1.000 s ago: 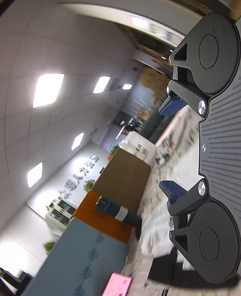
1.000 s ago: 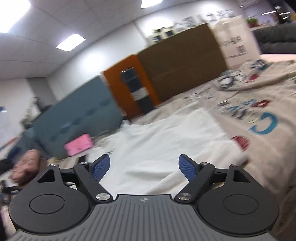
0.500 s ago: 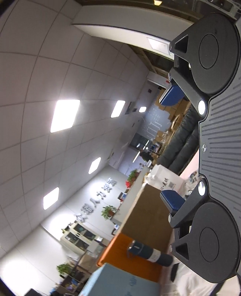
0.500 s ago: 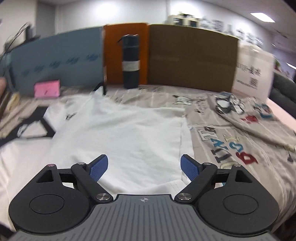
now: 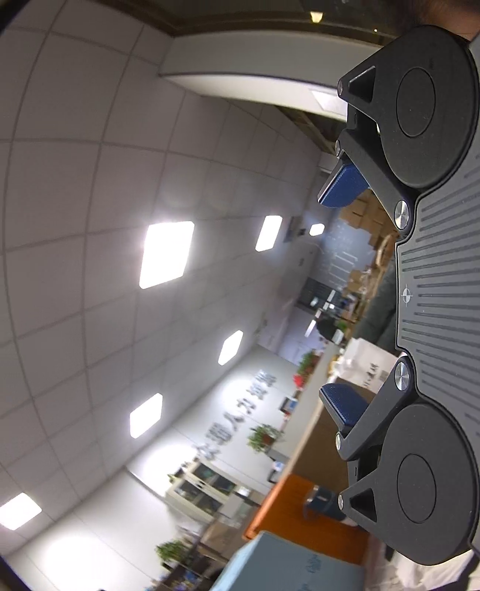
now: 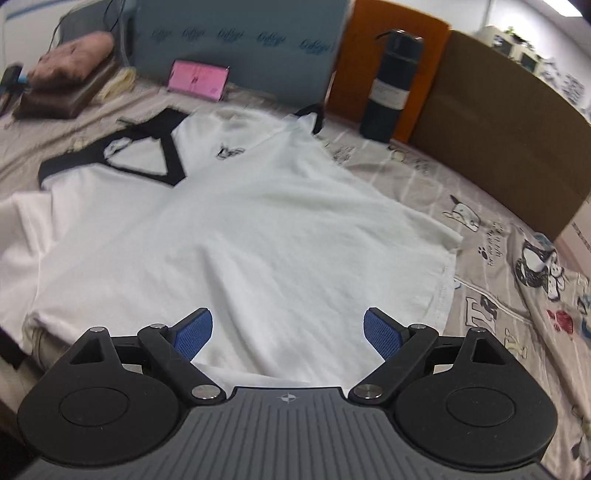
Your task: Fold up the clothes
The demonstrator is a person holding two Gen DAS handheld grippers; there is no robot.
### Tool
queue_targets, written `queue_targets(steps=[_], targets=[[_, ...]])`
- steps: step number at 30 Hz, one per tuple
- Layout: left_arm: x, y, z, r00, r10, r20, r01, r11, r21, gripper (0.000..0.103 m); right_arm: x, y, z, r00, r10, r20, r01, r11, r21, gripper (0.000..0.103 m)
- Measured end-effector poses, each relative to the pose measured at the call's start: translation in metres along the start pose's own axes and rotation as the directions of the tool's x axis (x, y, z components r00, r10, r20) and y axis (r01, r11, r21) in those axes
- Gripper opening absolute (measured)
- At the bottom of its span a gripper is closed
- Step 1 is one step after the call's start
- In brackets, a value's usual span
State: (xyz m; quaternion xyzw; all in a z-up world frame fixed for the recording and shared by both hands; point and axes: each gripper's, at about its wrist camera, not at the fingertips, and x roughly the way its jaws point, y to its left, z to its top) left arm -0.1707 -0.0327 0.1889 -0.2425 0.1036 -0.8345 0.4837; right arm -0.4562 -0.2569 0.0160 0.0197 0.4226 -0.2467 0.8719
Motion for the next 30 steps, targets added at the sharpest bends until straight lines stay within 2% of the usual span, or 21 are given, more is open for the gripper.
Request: queue_targets(steps=[2,5,7,9,11,15,18,20,21,23,24,26,28,30], targets=[[-0.011,-0.002,0.0,0.999,-0.012,0.033,0.012,1.0,0.004,0.103,0.004,0.002,0.003,0.999,0.014,-0.042,-0.016,0.999,-0.037,0.089],[-0.024,-0.003,-0.002,0.997,0.006,0.072,-0.006,1.0,0.009,0.103,0.006,0.01,0.003,0.994,0.052,-0.098,-0.061,0.994,-0.086,0.089],[-0.029,-0.001,-0.005,0.995,0.036,0.093,-0.039,0.999,0.028,0.103,0.003,0.019,-0.002,0.989,0.071,-0.13,-0.088,0.988,-0.129,0.089],[-0.031,0.002,-0.007,0.988,0.1,0.118,-0.106,0.994,0.041,0.103,-0.004,0.028,-0.008,0.987,0.063,-0.148,-0.086,0.983,-0.161,0.089],[-0.032,0.007,-0.009,0.984,0.135,0.113,-0.14,0.989,0.041,0.103,-0.014,0.039,-0.016,0.987,0.055,-0.15,-0.082,0.98,-0.18,0.089],[-0.031,0.017,-0.014,0.985,0.149,0.085,-0.151,0.988,0.024,0.103,-0.033,0.06,-0.041,0.989,0.053,-0.139,-0.076,0.984,-0.164,0.089],[-0.031,0.027,-0.02,0.983,0.172,0.069,-0.173,0.985,0.004,0.103,-0.048,0.066,-0.063,0.999,0.024,-0.045,-0.027,0.998,-0.06,0.089],[-0.032,0.037,-0.027,0.977,0.205,0.055,-0.205,0.979,-0.003,0.103,-0.062,0.063,-0.079,0.996,-0.023,0.081,0.015,0.995,0.096,0.089],[-0.033,0.043,-0.031,0.974,0.222,0.045,-0.222,0.975,-0.006,0.103,-0.068,0.059,-0.091,0.985,-0.056,0.161,0.022,0.978,0.208,0.089],[-0.035,0.058,-0.039,0.967,0.255,0.025,-0.255,0.967,-0.013,0.103,-0.08,0.051,-0.116,0.943,-0.146,0.298,0.005,0.905,0.426,0.089],[-0.036,0.066,-0.044,0.962,0.271,0.017,-0.271,0.962,-0.022,0.103,-0.08,0.046,-0.13,0.922,-0.2,0.331,-0.011,0.841,0.541,0.089],[-0.039,0.086,-0.052,0.949,0.315,-0.005,-0.315,0.948,-0.037,0.103,-0.074,0.043,-0.154,0.887,-0.334,0.318,-0.001,0.689,0.725,0.089],[-0.041,0.104,-0.06,0.931,0.364,-0.036,-0.365,0.929,-0.056,0.103,-0.067,0.037,-0.171,0.867,-0.425,0.261,0.008,0.535,0.845,0.089],[-0.04,0.12,-0.066,0.908,0.41,-0.081,-0.416,0.905,-0.086,0.103,-0.063,0.03,-0.184,0.845,-0.463,0.267,-0.054,0.423,0.904,0.085]])
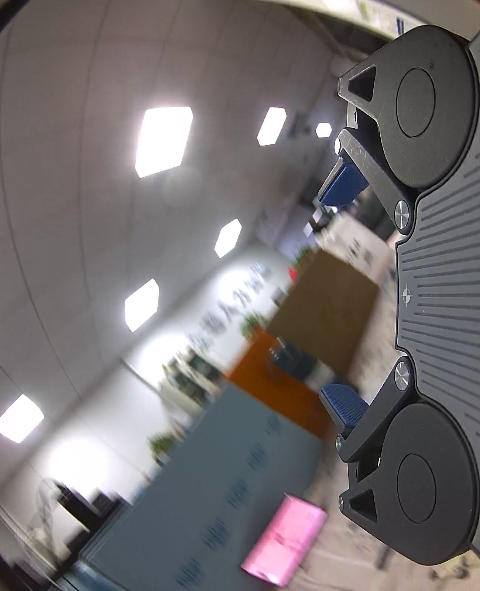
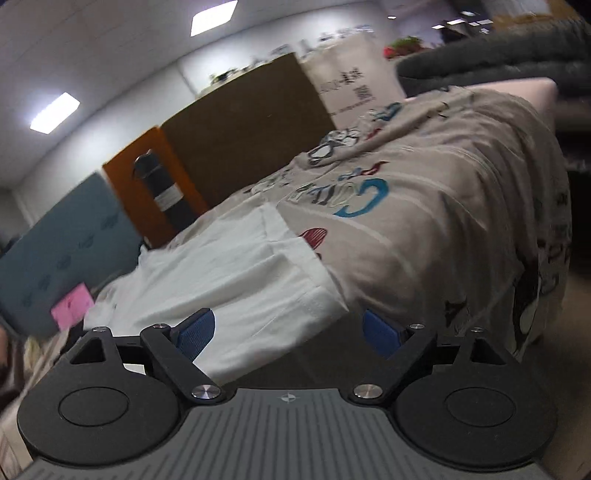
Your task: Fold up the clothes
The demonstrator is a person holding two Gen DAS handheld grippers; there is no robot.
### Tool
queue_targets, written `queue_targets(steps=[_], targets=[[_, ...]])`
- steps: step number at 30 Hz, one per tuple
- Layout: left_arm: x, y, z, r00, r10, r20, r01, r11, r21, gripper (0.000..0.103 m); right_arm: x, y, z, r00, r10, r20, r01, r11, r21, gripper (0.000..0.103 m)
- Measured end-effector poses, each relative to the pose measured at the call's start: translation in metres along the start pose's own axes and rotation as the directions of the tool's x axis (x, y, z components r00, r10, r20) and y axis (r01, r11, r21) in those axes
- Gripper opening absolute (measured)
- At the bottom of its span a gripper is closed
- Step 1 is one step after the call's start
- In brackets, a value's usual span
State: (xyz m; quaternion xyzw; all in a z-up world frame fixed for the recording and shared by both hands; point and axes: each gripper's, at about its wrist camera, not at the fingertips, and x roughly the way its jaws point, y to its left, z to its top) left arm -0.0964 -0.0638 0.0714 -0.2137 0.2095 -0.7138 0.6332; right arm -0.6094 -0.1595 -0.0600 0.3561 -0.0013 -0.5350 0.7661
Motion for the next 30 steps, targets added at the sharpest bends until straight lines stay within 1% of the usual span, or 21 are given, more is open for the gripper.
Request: queue_targets(steps=[1,2,3,4,6,7,8,9,10,12,16,18,19,20,21,22,24,26,28,29,30], targets=[[0.004,0.006,-0.002,1.0,0.022,-0.018,-0.022,1.0,-0.018,0.103,0.003,-0.004,0.002,1.0,-0.001,0.0,0.001,0.999,0.045,0.08],[0.006,0.012,-0.004,0.999,0.043,-0.033,-0.044,0.999,-0.029,0.103,0.007,-0.006,0.003,1.0,-0.018,-0.016,0.019,0.998,0.06,0.069],[0.008,0.016,-0.006,0.997,0.064,-0.046,-0.066,0.997,-0.035,0.103,0.01,-0.008,0.004,0.999,-0.035,-0.032,0.037,0.997,0.074,0.06],[0.009,0.02,-0.007,0.995,0.084,-0.057,-0.086,0.996,-0.034,0.103,0.013,-0.009,0.004,0.998,-0.051,-0.044,0.054,0.995,0.083,0.046],[0.012,0.026,-0.012,0.99,0.122,-0.076,-0.124,0.992,-0.022,0.103,0.011,-0.007,0.002,0.998,-0.062,-0.028,0.064,0.997,0.054,0.04],[0.012,0.028,-0.016,0.986,0.142,-0.091,-0.143,0.99,-0.013,0.103,0.008,-0.006,0.001,0.998,-0.066,-0.022,0.067,0.997,0.041,0.031],[0.013,0.029,-0.02,0.981,0.159,-0.109,-0.16,0.987,0.001,0.103,0.005,-0.006,0.001,0.998,-0.064,-0.023,0.065,0.997,0.037,0.018],[0.016,0.03,-0.023,0.976,0.176,-0.13,-0.175,0.984,0.02,0.103,0.001,-0.006,0.001,0.998,-0.064,-0.024,0.064,0.997,0.032,0.008],[0.018,0.031,-0.026,0.97,0.193,-0.15,-0.189,0.981,0.039,0.103,-0.002,-0.005,0.001,0.997,-0.068,-0.027,0.069,0.997,0.026,0.003],[0.025,0.03,-0.032,0.958,0.224,-0.178,-0.211,0.973,0.089,0.103,-0.008,-0.004,0.0,0.996,-0.079,-0.035,0.08,0.997,0.012,0.003],[0.041,0.023,-0.044,0.936,0.272,-0.223,-0.223,0.949,0.224,0.103,-0.003,-0.003,-0.003,0.986,-0.121,-0.114,0.116,0.992,-0.046,0.003],[0.042,0.02,-0.048,0.93,0.288,-0.229,-0.218,0.932,0.288,0.103,-0.009,-0.003,0.0,0.976,-0.179,-0.122,0.168,0.981,-0.096,0.004],[0.043,0.019,-0.049,0.929,0.291,-0.229,-0.214,0.926,0.311,0.103,-0.012,-0.003,0.003,0.971,-0.205,-0.119,0.191,0.974,-0.119,0.008],[0.045,0.018,-0.05,0.928,0.294,-0.229,-0.21,0.921,0.329,0.103,-0.017,-0.002,0.011,0.974,-0.209,-0.083,0.197,0.971,-0.134,0.019],[0.047,0.017,-0.051,0.927,0.295,-0.233,-0.206,0.917,0.341,0.103,-0.022,-0.002,0.021,0.982,-0.182,-0.038,0.176,0.975,-0.134,0.031],[0.05,0.016,-0.053,0.925,0.295,-0.24,-0.201,0.915,0.349,0.103,-0.026,-0.001,0.032,0.988,-0.154,0.002,0.153,0.979,-0.137,0.051],[0.058,0.011,-0.059,0.923,0.283,-0.261,-0.176,0.913,0.368,0.103,-0.02,0.009,0.055,0.996,-0.078,0.037,0.083,0.983,-0.164,0.05],[0.068,0.004,-0.071,0.916,0.263,-0.304,-0.125,0.906,0.405,0.103,0.003,0.024,0.072,1.0,-0.006,-0.004,0.005,0.976,-0.216,0.05],[0.077,-0.004,-0.087,0.898,0.246,-0.364,-0.06,0.889,0.453,0.103,0.037,0.04,0.08,0.994,0.054,-0.096,-0.078,0.96,-0.268,0.05],[0.081,-0.007,-0.096,0.886,0.247,-0.391,-0.033,0.877,0.479,0.103,0.054,0.047,0.083,0.987,0.075,-0.146,-0.114,0.951,-0.287,0.05],[0.083,-0.008,-0.104,0.877,0.251,-0.411,-0.013,0.865,0.501,0.103,0.07,0.053,0.084,0.979,0.079,-0.186,-0.134,0.944,-0.303,0.05]])
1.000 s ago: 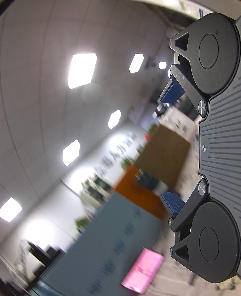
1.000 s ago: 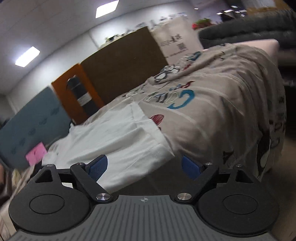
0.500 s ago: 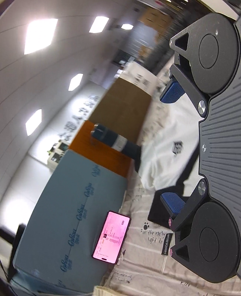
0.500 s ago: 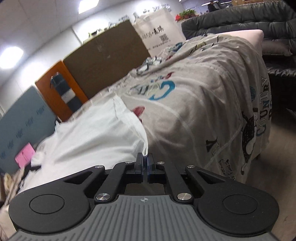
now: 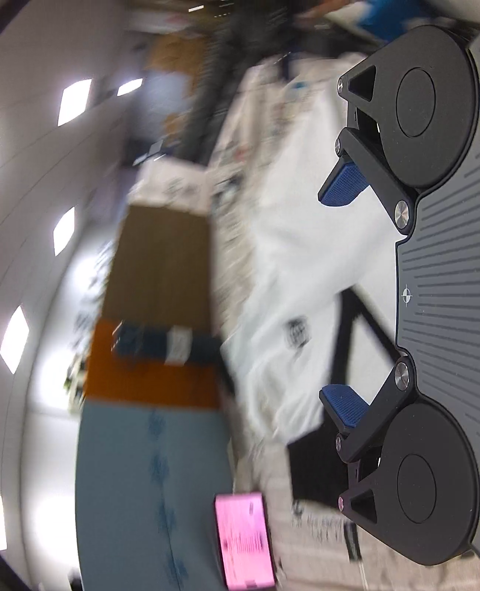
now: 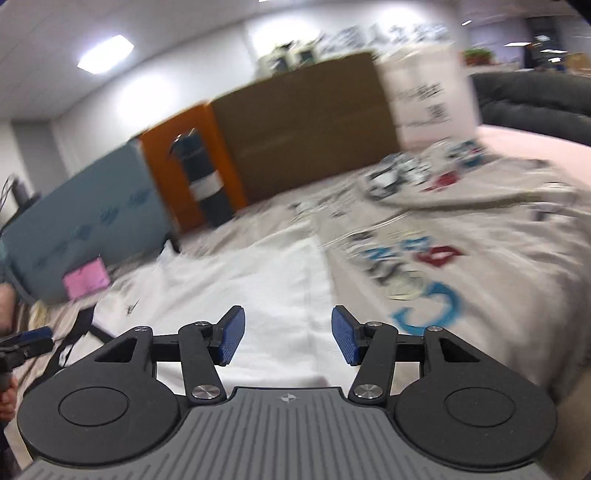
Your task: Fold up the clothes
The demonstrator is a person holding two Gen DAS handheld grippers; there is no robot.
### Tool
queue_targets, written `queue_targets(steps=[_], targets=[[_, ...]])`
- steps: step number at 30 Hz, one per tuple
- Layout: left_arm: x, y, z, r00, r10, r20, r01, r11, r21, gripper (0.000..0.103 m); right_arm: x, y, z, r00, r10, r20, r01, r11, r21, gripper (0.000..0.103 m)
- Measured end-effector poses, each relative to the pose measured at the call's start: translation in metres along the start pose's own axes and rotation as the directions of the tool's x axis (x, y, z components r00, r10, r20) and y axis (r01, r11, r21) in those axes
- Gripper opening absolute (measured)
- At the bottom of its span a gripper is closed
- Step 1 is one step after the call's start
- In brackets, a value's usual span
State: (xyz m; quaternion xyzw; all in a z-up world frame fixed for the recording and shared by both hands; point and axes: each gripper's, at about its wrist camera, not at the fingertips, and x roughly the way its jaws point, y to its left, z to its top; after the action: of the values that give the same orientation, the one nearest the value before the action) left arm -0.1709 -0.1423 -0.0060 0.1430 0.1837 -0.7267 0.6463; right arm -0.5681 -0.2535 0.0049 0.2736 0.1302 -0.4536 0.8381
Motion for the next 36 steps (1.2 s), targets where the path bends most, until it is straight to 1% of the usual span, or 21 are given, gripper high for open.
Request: queue_targets(steps=[2,5,6,7,8,10,13,15,16,18,19,20,22,23,24,25,27,30,31,33,36], targets=[[0.008,-0.008,-0.008,0.999,-0.006,-0.035,0.008,0.998,0.057,0.103,0.026,0.002,0.006,0.998,0.003,-0.059,-0.005,1.0,-0.031,0.05],[0.012,-0.009,-0.014,0.998,-0.003,-0.057,0.007,0.997,0.075,0.103,0.051,0.002,0.006,0.989,-0.032,-0.142,0.023,0.998,-0.06,0.047],[0.013,-0.007,-0.015,0.998,-0.009,-0.063,0.013,0.998,0.065,0.103,0.052,0.005,0.003,0.988,-0.039,-0.15,0.026,0.996,-0.089,0.043],[0.014,-0.004,-0.016,0.997,-0.019,-0.07,0.022,0.998,0.053,0.103,0.052,0.008,0.0,0.986,-0.047,-0.158,0.028,0.993,-0.118,0.027],[0.016,-0.002,-0.016,0.997,-0.025,-0.08,0.029,0.999,0.043,0.103,0.052,0.011,-0.002,0.985,-0.054,-0.163,0.029,0.988,-0.149,0.017],[0.02,0.001,-0.018,0.994,-0.032,-0.106,0.035,0.999,0.026,0.103,0.051,0.02,-0.004,0.986,-0.078,-0.146,0.044,0.975,-0.22,0.005],[0.024,0.004,-0.02,0.99,-0.028,-0.14,0.029,1.0,0.01,0.103,0.059,0.013,-0.003,0.975,-0.177,-0.132,0.14,0.957,-0.253,0.005],[0.016,0.007,-0.019,0.994,-0.012,-0.106,0.013,1.0,0.008,0.103,0.06,0.001,-0.001,0.972,-0.203,-0.118,0.174,0.96,-0.218,0.005],[0.007,0.009,-0.017,0.998,0.01,-0.07,-0.009,1.0,0.01,0.103,0.056,0.0,-0.002,0.972,-0.213,-0.103,0.188,0.959,-0.214,0.005],[-0.013,0.016,-0.015,0.998,0.068,0.009,-0.068,0.998,0.012,0.103,0.043,-0.001,-0.004,0.974,-0.222,-0.053,0.207,0.955,-0.212,0.01],[-0.024,0.02,-0.016,0.994,0.102,0.044,-0.103,0.995,0.012,0.103,0.034,0.0,-0.006,0.976,-0.217,-0.019,0.208,0.954,-0.214,0.027],[-0.035,0.024,-0.016,0.988,0.136,0.079,-0.137,0.991,0.01,0.103,0.024,0.001,-0.009,0.978,-0.208,0.015,0.206,0.954,-0.219,0.055],[-0.056,0.028,-0.02,0.976,0.181,0.122,-0.184,0.983,0.015,0.103,-0.001,0.009,-0.019,0.984,-0.154,0.092,0.173,0.951,-0.256,0.069],[-0.067,0.028,-0.024,0.972,0.189,0.138,-0.193,0.981,0.022,0.103,-0.011,0.012,-0.025,0.987,-0.117,0.11,0.144,0.949,-0.281,0.073],[-0.078,0.027,-0.027,0.969,0.183,0.163,-0.19,0.981,0.028,0.103,-0.019,0.017,-0.033,0.988,-0.093,0.122,0.126,0.944,-0.306,0.076],[-0.089,0.024,-0.031,0.966,0.168,0.194,-0.178,0.983,0.034,0.103,-0.027,0.021,-0.04,0.989,-0.068,0.133,0.109,0.937,-0.331,0.083],[-0.109,0.018,-0.039,0.959,0.136,0.249,-0.151,0.988,0.041,0.103,-0.041,0.03,-0.056,0.989,-0.025,0.144,0.08,0.918,-0.389,0.088],[-0.126,0.001,-0.049,0.956,0.052,0.289,-0.07,0.996,0.051,0.103,-0.053,0.039,-0.08,0.991,0.026,0.135,0.037,0.896,-0.443,0.095],[-0.128,-0.006,-0.053,0.956,0.016,0.292,-0.037,0.997,0.065,0.103,-0.056,0.042,-0.088,0.991,0.044,0.128,0.02,0.889,-0.457,0.098],[-0.132,-0.021,-0.062,0.956,-0.059,0.288,0.03,0.994,0.103,0.103,-0.06,0.05,-0.102,0.992,0.067,0.107,-0.006,0.871,-0.491,0.1],[-0.128,-0.045,-0.078,0.961,-0.158,0.228,0.113,0.973,0.2,0.103,-0.061,0.062,-0.118,0.994,0.087,0.073,-0.033,0.838,-0.544,0.1]])
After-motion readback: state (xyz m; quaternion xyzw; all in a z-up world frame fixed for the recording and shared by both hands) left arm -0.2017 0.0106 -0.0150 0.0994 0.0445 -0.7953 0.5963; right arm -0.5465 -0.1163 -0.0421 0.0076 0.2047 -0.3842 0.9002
